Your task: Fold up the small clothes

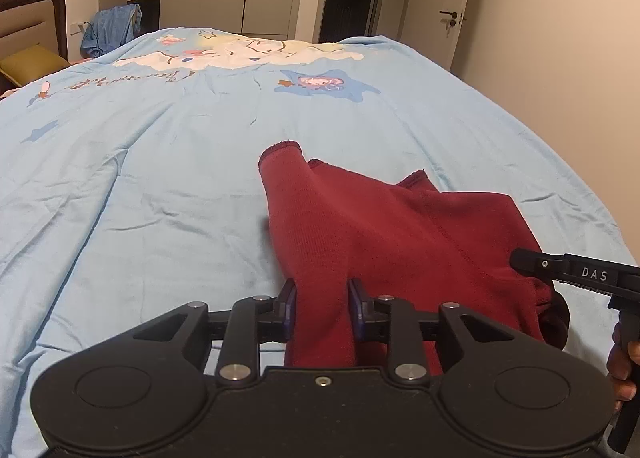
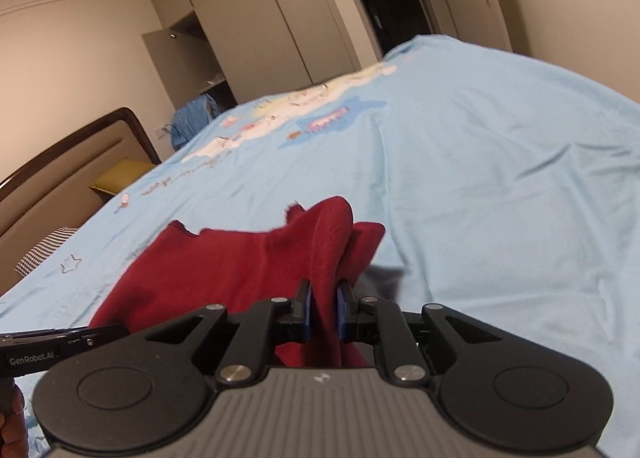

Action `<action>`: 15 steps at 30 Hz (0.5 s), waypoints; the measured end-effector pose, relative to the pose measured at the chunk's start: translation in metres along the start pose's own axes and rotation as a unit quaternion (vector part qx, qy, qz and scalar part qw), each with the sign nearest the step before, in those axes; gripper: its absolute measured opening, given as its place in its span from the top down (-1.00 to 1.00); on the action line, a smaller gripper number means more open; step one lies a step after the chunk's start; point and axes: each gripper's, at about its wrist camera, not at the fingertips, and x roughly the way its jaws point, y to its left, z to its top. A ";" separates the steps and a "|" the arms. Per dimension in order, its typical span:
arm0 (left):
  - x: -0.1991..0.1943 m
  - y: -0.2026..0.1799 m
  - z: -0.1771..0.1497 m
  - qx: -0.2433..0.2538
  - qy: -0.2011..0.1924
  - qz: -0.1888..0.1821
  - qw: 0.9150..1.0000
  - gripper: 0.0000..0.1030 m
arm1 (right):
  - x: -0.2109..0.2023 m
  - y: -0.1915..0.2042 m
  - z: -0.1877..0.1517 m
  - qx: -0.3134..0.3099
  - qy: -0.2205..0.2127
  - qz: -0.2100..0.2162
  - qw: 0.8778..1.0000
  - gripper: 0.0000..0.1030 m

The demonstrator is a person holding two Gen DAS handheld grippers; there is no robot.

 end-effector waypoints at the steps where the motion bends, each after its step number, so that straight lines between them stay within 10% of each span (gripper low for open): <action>1: 0.000 -0.001 0.000 0.002 0.002 0.003 1.000 0.36 | 0.000 -0.003 -0.001 0.005 0.004 -0.002 1.000 0.68; 15: -0.045 -0.011 0.003 -0.003 -0.034 0.017 0.999 -0.61 | -0.045 0.009 -0.001 -0.036 -0.029 -0.020 0.999 -0.30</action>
